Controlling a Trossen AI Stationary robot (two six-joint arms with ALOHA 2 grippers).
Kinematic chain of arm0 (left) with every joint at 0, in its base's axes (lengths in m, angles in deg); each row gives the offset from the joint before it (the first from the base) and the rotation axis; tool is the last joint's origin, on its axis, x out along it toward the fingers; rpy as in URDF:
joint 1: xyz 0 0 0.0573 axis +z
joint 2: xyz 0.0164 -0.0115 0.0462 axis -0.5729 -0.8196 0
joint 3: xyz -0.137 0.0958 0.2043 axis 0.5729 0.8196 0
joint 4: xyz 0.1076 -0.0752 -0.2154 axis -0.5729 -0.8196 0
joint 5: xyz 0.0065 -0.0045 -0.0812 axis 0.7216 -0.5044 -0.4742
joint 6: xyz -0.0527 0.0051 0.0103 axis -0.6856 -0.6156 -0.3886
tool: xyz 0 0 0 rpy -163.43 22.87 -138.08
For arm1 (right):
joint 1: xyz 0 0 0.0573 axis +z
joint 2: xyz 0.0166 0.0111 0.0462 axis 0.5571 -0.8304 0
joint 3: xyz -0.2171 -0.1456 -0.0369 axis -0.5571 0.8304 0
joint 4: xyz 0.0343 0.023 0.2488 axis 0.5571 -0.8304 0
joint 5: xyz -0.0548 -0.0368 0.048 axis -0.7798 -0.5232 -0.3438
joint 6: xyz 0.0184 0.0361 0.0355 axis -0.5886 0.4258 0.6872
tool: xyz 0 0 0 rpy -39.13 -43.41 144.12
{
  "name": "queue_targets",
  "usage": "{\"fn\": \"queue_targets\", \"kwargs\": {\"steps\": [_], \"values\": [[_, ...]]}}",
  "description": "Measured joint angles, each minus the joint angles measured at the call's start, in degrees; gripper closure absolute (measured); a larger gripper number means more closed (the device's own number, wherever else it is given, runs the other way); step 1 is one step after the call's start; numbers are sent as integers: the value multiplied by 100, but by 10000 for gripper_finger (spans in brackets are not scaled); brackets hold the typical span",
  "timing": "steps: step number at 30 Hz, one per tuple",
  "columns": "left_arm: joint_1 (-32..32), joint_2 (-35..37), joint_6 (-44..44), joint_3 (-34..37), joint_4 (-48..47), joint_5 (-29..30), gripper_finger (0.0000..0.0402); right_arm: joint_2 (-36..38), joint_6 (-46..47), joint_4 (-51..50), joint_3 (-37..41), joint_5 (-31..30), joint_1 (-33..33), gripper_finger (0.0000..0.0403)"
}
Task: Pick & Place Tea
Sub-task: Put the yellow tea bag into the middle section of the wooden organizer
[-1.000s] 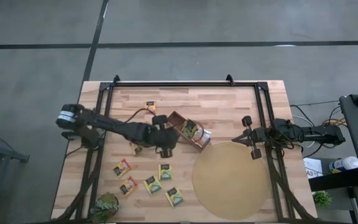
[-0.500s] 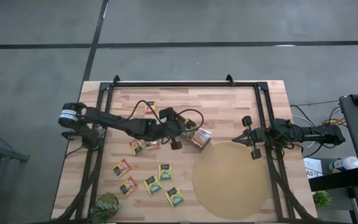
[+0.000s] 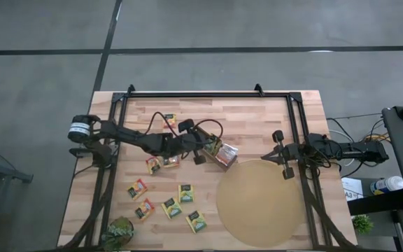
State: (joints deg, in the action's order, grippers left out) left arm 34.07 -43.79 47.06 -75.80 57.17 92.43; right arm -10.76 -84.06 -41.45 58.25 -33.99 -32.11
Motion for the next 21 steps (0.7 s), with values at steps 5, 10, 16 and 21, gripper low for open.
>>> {"fn": "queue_targets", "kwargs": {"steps": [5, 10, 16, 21], "values": [[8, -137, 43, 17, 55, 68, 401, 0, -1, -1, 0, 2, -1, 394], [7, -360, 82, 17, 241, 77, 401, 0, -1, -1, 0, 0, -1, 394], [8, -531, 131, -12, 357, 88, 401, 0, -1, 0, 0, 1, 0, 394], [8, -595, 138, -5, 354, 98, 401, 0, 1, -1, 0, 2, -1, 394]]}}
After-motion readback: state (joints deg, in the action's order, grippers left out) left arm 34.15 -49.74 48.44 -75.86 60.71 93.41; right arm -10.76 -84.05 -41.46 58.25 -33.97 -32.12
